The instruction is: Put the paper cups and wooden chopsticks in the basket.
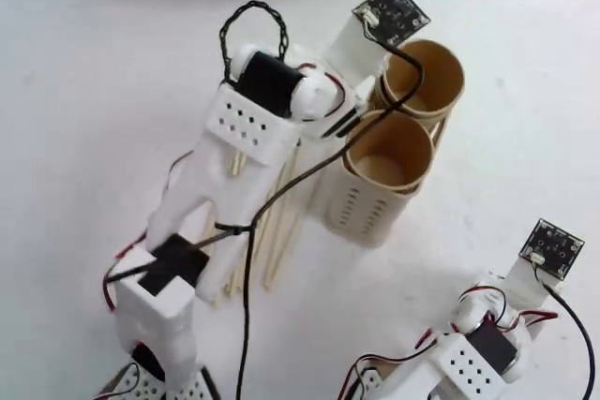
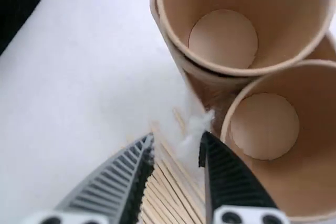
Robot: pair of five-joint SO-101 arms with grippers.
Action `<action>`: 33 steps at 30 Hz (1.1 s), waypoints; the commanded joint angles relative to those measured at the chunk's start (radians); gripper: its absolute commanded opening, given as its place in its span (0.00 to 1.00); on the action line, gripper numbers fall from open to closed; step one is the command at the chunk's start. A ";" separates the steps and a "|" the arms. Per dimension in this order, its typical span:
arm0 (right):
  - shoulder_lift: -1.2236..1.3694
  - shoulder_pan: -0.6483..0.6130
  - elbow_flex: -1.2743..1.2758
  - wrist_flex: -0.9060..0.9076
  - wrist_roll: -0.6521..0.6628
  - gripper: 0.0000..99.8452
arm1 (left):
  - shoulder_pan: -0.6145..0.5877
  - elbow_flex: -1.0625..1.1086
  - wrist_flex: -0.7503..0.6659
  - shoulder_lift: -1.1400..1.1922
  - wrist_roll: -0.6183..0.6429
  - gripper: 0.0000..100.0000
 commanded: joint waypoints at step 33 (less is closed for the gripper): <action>0.002 0.015 0.006 -0.013 -0.008 0.04 | 0.070 -0.080 0.051 -0.048 0.048 0.02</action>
